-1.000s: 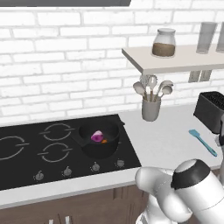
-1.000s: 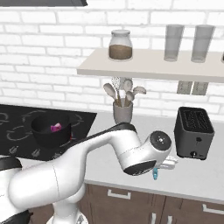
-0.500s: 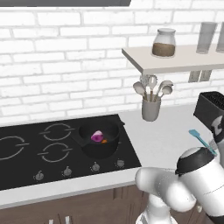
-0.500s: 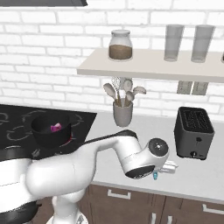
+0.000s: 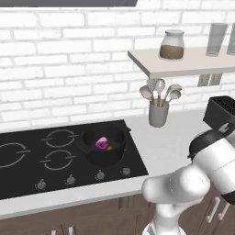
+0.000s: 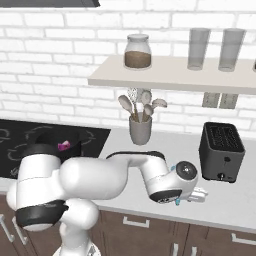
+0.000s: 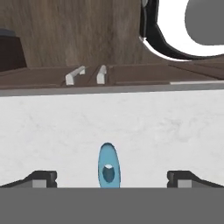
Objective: Put the carrot and onion in the pot. Retrieve the spatula and lightly stir the vegetables in the pot.
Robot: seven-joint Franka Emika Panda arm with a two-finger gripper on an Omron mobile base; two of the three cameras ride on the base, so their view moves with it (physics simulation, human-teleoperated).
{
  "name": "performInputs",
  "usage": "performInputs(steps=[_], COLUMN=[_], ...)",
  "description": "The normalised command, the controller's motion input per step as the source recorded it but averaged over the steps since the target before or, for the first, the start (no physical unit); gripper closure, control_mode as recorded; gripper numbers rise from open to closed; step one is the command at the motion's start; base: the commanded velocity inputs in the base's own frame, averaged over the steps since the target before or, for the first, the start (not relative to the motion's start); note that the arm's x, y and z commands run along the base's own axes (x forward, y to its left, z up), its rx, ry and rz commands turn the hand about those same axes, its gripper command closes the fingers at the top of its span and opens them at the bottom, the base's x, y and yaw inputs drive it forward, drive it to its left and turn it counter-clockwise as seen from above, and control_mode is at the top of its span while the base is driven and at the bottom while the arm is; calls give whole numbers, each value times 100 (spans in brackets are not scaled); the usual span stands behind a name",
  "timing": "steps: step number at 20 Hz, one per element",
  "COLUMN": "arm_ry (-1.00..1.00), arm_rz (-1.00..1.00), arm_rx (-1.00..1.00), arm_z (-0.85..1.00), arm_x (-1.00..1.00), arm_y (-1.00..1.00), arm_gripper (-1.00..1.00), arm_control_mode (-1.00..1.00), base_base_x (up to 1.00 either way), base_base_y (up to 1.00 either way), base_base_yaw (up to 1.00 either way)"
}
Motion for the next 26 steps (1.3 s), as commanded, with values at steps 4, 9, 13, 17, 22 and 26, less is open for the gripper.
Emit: performInputs(steps=[4, 9, 13, 17, 22, 26], arm_ry=[0, 0, 0, 0, 1, 1], arm_rz=[0, 0, 0, 0, 0, 0], arm_rx=[0, 1, 1, 0, 0, 0], arm_z=[-31, -18, -14, -13, -25, -36], arm_x=[0, 10, 20, 33, 25, 16], arm_y=[-3, 0, 0, 0, 0, 0], arm_gripper=[-100, -100, -100, -100, -100, -100], arm_control_mode=[-100, -100, -100, -100, -100, -100], base_base_x=[0, 0, 0, 0, 0, 0], base_base_y=[0, 0, 0, 0, 0, 0], base_base_yaw=[0, 0, 0, 0, 0, 0])
